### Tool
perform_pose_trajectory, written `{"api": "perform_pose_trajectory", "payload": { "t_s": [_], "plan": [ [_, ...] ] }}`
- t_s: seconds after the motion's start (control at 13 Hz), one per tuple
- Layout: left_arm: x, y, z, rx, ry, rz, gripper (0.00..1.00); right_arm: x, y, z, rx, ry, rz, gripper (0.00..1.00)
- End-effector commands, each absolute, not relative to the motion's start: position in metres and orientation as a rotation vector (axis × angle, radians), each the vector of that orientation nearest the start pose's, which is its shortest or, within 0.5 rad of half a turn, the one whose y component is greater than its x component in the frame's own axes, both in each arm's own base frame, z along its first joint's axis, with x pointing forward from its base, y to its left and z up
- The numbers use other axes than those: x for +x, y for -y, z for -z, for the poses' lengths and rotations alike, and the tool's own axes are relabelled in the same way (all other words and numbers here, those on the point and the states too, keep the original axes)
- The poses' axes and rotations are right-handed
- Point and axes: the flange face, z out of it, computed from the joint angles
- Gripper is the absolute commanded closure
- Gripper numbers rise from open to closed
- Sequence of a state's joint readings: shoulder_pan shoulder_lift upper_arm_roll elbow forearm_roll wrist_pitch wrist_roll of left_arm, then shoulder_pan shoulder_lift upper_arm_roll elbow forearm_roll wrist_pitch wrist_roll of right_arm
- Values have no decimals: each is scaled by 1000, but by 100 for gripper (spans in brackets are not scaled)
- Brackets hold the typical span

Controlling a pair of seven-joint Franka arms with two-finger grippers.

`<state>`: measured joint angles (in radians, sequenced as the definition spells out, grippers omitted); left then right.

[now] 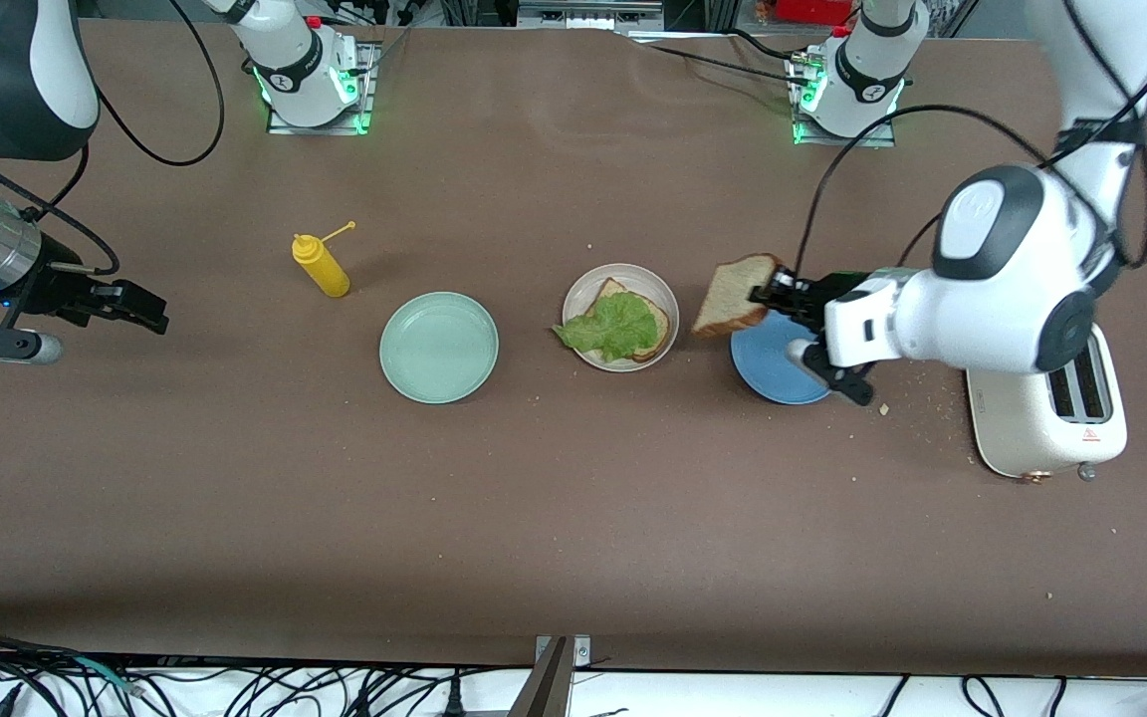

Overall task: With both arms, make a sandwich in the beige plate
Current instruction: 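Carry the toast with the left gripper and lay it over the lettuce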

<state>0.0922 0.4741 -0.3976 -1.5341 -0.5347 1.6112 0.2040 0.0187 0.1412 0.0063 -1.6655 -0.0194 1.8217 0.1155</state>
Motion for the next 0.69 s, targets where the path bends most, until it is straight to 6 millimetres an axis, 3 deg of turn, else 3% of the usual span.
{"api": "perform_pose_trajectory", "payload": {
  "t_s": [0.0, 0.15, 0.38, 0.61],
  "plan": [
    [621, 240, -348, 2169, 357, 553, 100, 608, -11, -524, -3159, -151, 46, 0],
    [629, 248, -302, 2114, 312, 523, 100, 608, -11, -526, -3158, -154, 56, 0],
    [621, 284, -268, 2019, 326, 477, 100, 608, -9, -526, -3158, -166, 53, 0],
    [608, 290, -242, 1982, 372, 469, 100, 606, -5, -531, -3157, -209, 54, 0]
  ]
}}
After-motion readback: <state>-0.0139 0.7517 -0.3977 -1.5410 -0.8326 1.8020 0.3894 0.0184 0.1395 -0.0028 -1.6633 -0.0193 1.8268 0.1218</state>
